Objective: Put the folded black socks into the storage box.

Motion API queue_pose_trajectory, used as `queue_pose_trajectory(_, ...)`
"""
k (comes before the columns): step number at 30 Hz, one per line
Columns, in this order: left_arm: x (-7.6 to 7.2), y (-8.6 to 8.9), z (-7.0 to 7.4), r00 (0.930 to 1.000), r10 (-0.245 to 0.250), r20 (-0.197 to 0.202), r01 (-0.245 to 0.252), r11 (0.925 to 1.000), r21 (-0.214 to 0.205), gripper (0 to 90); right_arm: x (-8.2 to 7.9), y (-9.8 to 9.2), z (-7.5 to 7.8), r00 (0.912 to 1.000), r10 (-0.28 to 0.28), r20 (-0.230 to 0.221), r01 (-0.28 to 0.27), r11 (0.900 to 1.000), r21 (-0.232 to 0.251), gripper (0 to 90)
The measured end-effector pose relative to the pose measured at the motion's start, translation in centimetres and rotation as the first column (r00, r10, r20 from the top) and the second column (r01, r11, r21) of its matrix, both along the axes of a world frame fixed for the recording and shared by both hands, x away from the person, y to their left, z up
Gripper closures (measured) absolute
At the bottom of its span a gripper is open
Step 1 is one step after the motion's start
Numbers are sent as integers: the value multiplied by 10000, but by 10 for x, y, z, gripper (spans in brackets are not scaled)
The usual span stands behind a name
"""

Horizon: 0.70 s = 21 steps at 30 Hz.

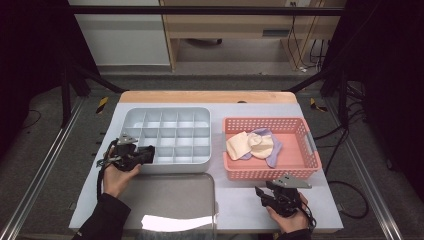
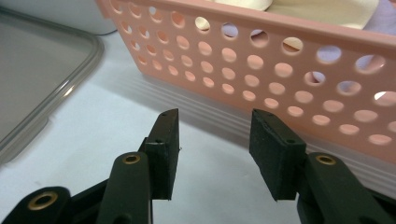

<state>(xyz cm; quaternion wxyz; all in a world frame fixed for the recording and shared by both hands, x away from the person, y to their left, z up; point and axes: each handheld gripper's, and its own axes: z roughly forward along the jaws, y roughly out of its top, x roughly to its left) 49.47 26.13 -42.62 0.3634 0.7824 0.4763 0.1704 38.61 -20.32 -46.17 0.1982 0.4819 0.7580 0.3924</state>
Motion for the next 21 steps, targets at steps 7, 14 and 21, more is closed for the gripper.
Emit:
queue_pose_trajectory(7,-11,6,6,9979,312,572,-280,9980,-559,718,-1,0,2,9998,35,190,-39,9998,175,519)
queue_pose_trajectory(14,-39,16,16,9858,424,1623,-196,9901,-1393,596,-4,1,6,9992,77,404,-93,9991,410,490)
queue_pose_trajectory(21,-65,14,12,9797,359,1972,-13,9850,-1727,501,-7,1,11,9981,-34,622,-11,9973,729,450)
